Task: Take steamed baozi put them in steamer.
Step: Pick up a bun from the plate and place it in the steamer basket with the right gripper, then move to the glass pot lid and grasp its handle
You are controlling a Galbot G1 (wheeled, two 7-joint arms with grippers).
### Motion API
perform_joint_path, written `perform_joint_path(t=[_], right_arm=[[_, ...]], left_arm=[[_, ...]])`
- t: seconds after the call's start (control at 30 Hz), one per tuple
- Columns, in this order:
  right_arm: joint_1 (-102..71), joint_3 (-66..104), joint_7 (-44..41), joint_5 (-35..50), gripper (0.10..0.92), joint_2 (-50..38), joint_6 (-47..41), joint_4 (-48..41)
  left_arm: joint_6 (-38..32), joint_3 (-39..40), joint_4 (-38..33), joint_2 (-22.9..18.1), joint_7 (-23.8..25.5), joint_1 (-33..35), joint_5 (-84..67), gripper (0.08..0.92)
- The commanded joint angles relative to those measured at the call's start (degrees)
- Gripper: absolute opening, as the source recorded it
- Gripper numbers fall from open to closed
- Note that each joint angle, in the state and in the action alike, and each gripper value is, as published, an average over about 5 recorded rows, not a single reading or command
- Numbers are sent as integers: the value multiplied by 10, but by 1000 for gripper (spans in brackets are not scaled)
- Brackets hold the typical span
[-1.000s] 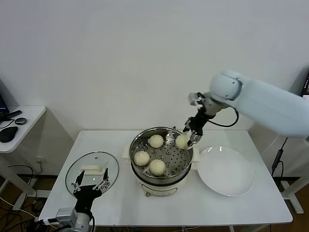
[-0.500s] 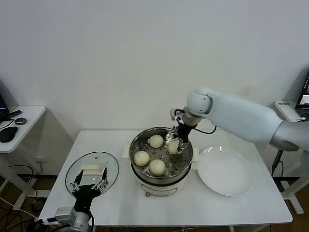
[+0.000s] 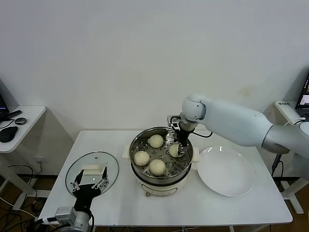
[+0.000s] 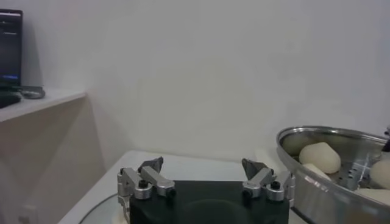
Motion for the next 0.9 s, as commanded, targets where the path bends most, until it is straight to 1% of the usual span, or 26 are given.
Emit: perform_joint_path(t=[0.03,0.2,0.3,0.37,0.43,0.53,0.63,0.7,0.77,0.83,0.9], right_arm=[[-9,12,6,-3,642,-1,-3,0],[-10,68,7,13,778,-34,-7,14],[-21,148,14,43,816,-72,-8,30],[-45,231,37,80,820,-102,-2,45],[-80,319,90,123,822,-128,14,62],[-159,441,228,182,823,-163,54,97],[-267,573,362,211,823,-185,89,133],[-351,678,409,218,823,-191,103,157],[-445,782,438,221,823,-186,119,178],[-539,875,469,219,823,-165,143,199],[-626,959,503,218,823,-127,170,219]], left_arm=[[2,0,0,0,0,1,1,823],[6,0,3,-4,-6,0,1,823],[0,0,4,-6,-8,-1,3,823],[-19,1,8,-5,-7,-2,3,823],[-46,1,16,-6,-11,-5,3,823],[-83,2,21,-7,-30,-8,-4,823],[-128,7,17,-4,-59,-6,-6,823],[-162,9,23,-4,-76,-7,3,823],[-198,8,40,-2,-83,-12,11,823],[-227,6,64,1,-82,-19,14,823],[-239,7,83,5,-81,-27,21,823]])
